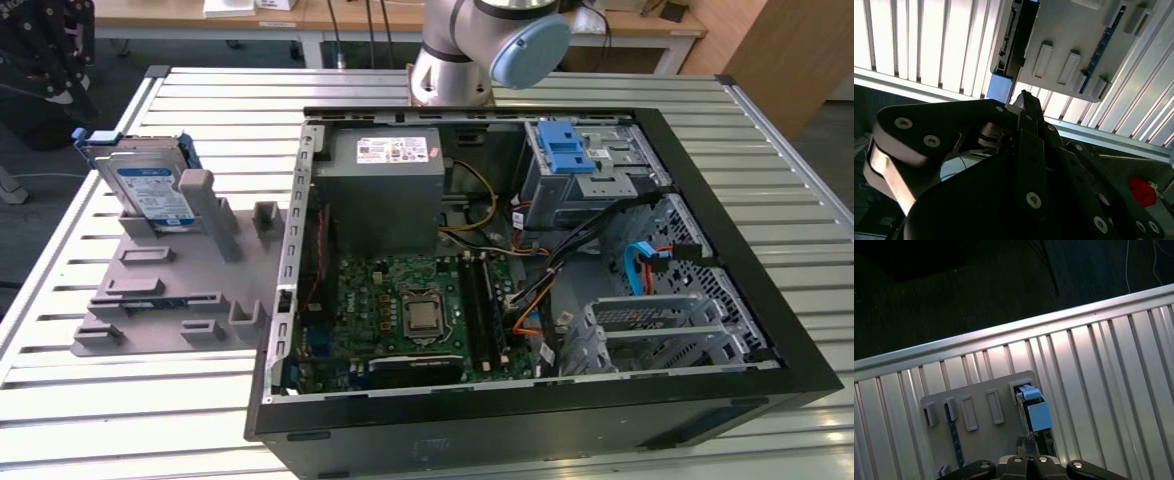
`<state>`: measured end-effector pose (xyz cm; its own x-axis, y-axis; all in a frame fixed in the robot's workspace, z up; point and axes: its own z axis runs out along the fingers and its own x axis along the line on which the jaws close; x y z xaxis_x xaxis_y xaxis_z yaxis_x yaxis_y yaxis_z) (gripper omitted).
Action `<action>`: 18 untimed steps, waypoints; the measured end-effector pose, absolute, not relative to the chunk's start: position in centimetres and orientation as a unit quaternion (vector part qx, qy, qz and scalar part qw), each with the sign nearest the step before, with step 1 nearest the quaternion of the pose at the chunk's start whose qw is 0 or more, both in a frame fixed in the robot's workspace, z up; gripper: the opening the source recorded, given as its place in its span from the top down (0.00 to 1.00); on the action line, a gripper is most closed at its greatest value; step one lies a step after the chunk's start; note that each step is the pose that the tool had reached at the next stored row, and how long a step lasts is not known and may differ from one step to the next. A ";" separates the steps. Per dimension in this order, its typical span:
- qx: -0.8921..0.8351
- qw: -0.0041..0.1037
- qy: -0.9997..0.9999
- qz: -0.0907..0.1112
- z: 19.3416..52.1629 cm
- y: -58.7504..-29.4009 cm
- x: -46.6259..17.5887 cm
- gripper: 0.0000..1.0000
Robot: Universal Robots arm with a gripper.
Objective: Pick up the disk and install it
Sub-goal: 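Pick up the disk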
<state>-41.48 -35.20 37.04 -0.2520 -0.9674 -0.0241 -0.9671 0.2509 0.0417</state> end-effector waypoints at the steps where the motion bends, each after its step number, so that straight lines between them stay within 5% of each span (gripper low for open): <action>1: 0.613 0.003 -0.790 -0.024 37.0 -35.2 -41.5 0.89; 10: 0.632 0.004 -0.775 -0.024 37.0 -35.2 -41.5 0.89; 13: 0.632 0.004 -0.775 -0.024 37.0 -35.2 -41.5 0.77; 17: 0.642 -0.004 -0.766 -0.018 36.8 -35.2 -41.5 0.47; 18: 0.649 -0.003 -0.761 -0.018 36.7 -35.2 -41.5 0.47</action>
